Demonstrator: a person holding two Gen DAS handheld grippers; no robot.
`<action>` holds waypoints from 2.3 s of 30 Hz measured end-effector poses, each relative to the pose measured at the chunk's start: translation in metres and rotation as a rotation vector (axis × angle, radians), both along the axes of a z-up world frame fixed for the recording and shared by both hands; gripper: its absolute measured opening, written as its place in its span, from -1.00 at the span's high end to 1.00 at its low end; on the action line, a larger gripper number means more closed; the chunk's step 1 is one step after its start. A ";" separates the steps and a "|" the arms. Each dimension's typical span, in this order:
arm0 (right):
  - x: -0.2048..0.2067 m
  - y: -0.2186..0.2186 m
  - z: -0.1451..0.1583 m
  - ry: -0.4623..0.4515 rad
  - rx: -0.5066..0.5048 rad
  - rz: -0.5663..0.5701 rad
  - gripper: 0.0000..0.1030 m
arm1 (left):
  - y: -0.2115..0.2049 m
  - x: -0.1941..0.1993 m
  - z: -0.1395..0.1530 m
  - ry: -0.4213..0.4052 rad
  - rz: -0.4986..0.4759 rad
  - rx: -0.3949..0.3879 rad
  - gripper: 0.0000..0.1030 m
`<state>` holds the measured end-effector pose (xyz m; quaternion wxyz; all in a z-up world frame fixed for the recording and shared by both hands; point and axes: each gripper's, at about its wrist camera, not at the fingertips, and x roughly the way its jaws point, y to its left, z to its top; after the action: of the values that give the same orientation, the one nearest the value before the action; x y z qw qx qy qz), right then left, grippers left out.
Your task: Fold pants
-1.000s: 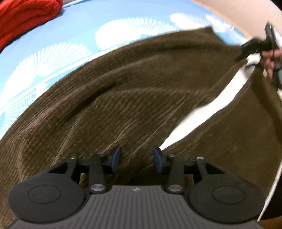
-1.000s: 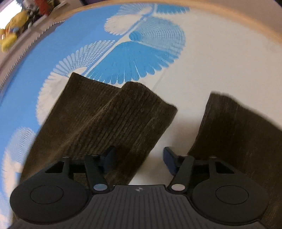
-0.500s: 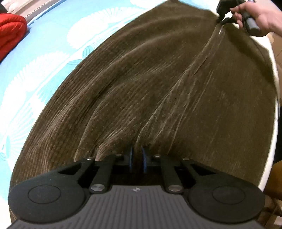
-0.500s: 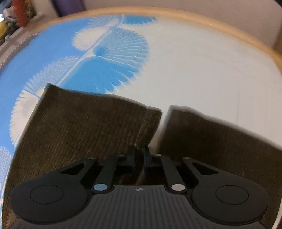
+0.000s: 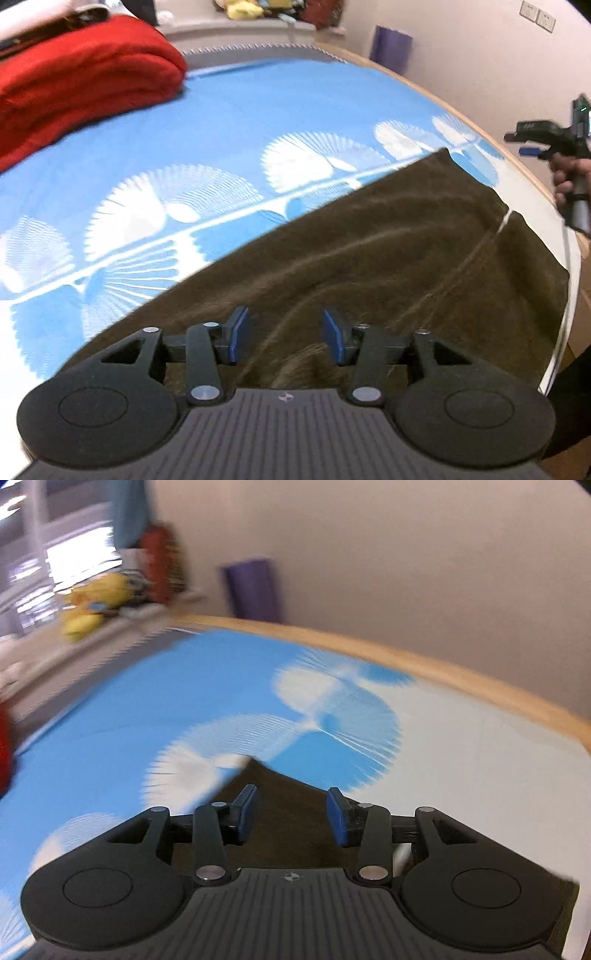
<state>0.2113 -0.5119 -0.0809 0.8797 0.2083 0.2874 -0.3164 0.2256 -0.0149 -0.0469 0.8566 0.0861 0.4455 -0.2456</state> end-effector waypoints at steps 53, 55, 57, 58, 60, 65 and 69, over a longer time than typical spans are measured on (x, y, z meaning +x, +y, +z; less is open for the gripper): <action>-0.200 0.121 0.067 -0.097 -0.045 0.570 -0.18 | 0.229 -0.249 0.042 0.082 0.647 -0.029 0.24; -0.200 0.117 0.066 -0.100 -0.034 0.567 -0.18 | 0.222 -0.250 0.042 0.054 0.638 -0.024 0.22; -0.199 0.113 0.066 -0.103 -0.018 0.552 -0.18 | 0.220 -0.248 0.033 0.056 0.635 -0.001 0.21; -0.200 0.111 0.066 -0.106 -0.007 0.545 -0.18 | 0.219 -0.246 0.027 0.063 0.634 0.007 0.21; -0.201 0.110 0.067 -0.118 0.013 0.531 -0.18 | 0.216 -0.239 0.011 0.085 0.629 0.020 0.21; -0.202 0.113 0.065 -0.110 0.010 0.520 -0.19 | 0.203 -0.209 -0.021 0.140 0.589 0.139 -0.11; -0.202 0.119 0.058 -0.060 -0.043 0.540 -0.19 | 0.208 -0.187 -0.024 0.153 0.631 0.136 -0.20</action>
<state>0.0089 -0.3925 -0.0226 0.9446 0.1146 0.2996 -0.0700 0.0382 0.1933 -0.0712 0.8468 -0.0179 0.5287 0.0561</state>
